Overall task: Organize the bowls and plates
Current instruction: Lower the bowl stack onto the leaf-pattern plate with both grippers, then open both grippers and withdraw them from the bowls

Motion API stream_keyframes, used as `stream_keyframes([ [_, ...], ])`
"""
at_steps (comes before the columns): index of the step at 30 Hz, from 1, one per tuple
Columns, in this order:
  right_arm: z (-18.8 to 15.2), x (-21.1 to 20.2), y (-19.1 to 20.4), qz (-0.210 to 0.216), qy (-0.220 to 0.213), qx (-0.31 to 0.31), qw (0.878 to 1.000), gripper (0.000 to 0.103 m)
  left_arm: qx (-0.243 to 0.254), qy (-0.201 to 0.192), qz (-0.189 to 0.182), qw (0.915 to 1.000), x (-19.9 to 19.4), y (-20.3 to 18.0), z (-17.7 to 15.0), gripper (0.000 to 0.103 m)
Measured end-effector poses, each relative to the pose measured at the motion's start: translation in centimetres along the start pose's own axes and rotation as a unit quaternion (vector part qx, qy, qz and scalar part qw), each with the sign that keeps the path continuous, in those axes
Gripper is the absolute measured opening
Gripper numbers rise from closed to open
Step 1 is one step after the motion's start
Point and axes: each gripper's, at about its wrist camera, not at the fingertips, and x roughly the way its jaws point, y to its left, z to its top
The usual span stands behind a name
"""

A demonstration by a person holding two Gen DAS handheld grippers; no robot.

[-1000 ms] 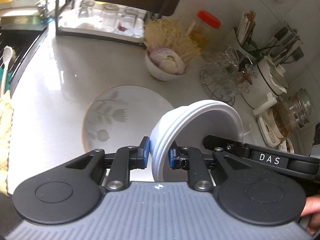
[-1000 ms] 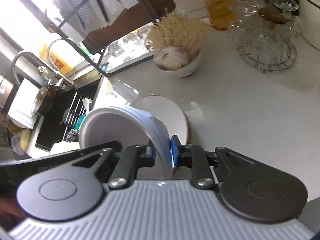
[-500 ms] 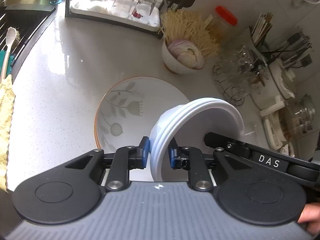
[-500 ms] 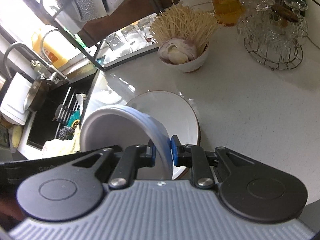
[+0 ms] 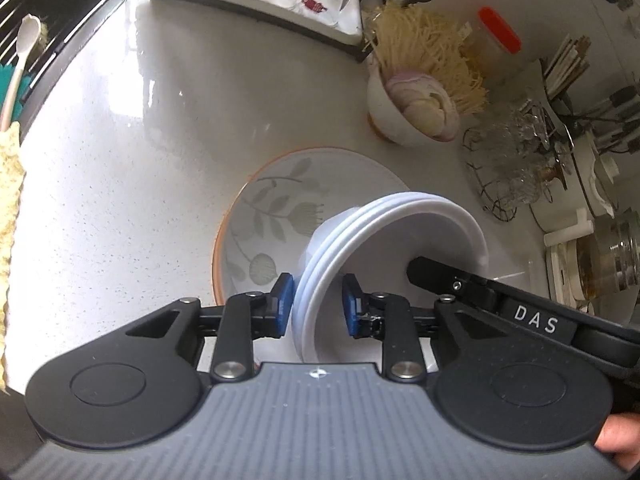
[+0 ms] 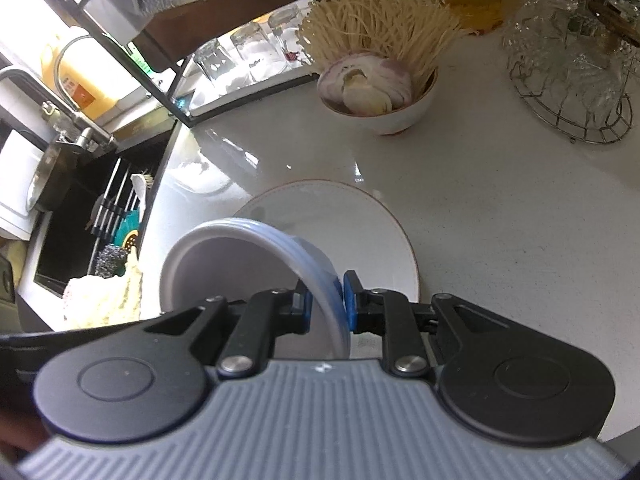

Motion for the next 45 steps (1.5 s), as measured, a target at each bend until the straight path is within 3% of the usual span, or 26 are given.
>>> stream_keyframes([
  [23, -0.5, 1.9, -1.7, -0.006, 0.021, 0.022, 1.000, 0.021, 0.005, 0.009, 0.018, 0.9998, 2.0, -0.3, 0.4, 0.030],
  [25, -0.4, 1.7, -1.8, 0.000, 0.018, 0.025, 1.000, 0.021, 0.003, 0.007, 0.019, 0.9998, 1.9, -0.3, 0.3, 0.035],
  [27, -0.4, 1.1, -1.9, 0.010, 0.013, 0.026, 1.000, 0.021, 0.003, 0.001, 0.023, 0.9997, 1.4, -0.5, 0.1, 0.045],
  [29, -0.6, 0.4, -2.0, 0.014, 0.007, 0.024, 1.000, 0.021, 0.010, -0.010, 0.026, 0.9996, 0.8, -0.7, -0.2, 0.046],
  [33, -1.1, -1.5, -2.1, 0.022, -0.017, 0.020, 0.999, 0.036, 0.021, -0.032, 0.034, 0.9987, -1.1, -1.3, -1.0, 0.046],
  [35, -1.6, -2.7, -1.8, 0.025, -0.031, 0.010, 0.999, 0.039, 0.024, -0.045, 0.037, 0.9980, -2.5, -1.7, -1.6, 0.046],
  [45, -3.8, -9.6, -0.3, 0.050, -0.098, -0.036, 0.993, 0.039, 0.045, -0.128, 0.039, 0.9899, -10.6, -4.0, -5.4, 0.046],
])
